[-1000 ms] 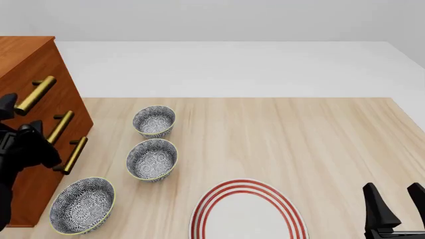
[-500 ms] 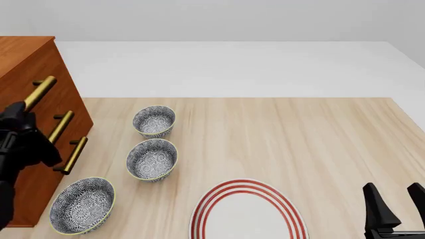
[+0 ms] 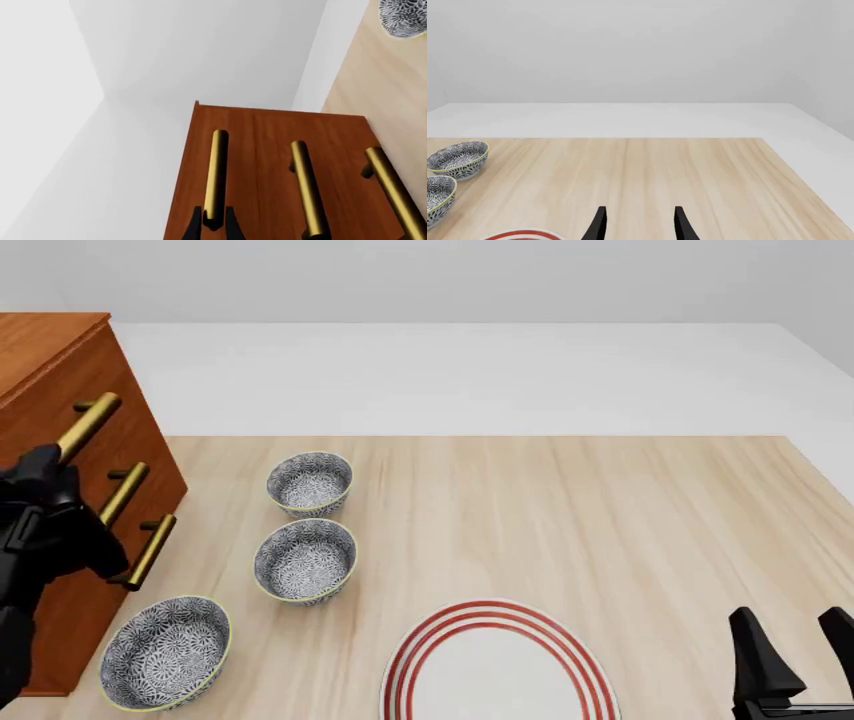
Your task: Open the top drawer of the cabinet.
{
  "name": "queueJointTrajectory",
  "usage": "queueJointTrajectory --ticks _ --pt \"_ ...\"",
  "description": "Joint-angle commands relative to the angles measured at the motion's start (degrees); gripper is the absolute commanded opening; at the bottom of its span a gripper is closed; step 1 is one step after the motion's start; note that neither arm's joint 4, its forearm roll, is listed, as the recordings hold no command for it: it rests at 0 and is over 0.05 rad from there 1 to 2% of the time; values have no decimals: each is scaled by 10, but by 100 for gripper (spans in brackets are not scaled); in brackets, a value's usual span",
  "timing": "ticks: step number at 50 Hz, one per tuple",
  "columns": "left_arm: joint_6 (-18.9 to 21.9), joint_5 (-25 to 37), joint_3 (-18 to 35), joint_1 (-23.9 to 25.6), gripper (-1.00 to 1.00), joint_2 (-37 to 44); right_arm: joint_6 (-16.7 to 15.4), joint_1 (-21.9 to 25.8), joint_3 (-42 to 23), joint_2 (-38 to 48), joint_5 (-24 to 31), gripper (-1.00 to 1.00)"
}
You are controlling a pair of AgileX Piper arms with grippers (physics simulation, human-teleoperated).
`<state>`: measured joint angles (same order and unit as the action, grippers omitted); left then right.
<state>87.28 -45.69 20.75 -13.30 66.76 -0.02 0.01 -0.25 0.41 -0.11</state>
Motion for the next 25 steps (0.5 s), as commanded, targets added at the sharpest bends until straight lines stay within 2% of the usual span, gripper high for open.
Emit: queueJointTrajectory --ticks 1,25 --pt "9 4 -12 0 -100 -4 0 0 0 0 0 100" --pt "7 20 -24 30 -100 -27 0 0 0 0 0 100"
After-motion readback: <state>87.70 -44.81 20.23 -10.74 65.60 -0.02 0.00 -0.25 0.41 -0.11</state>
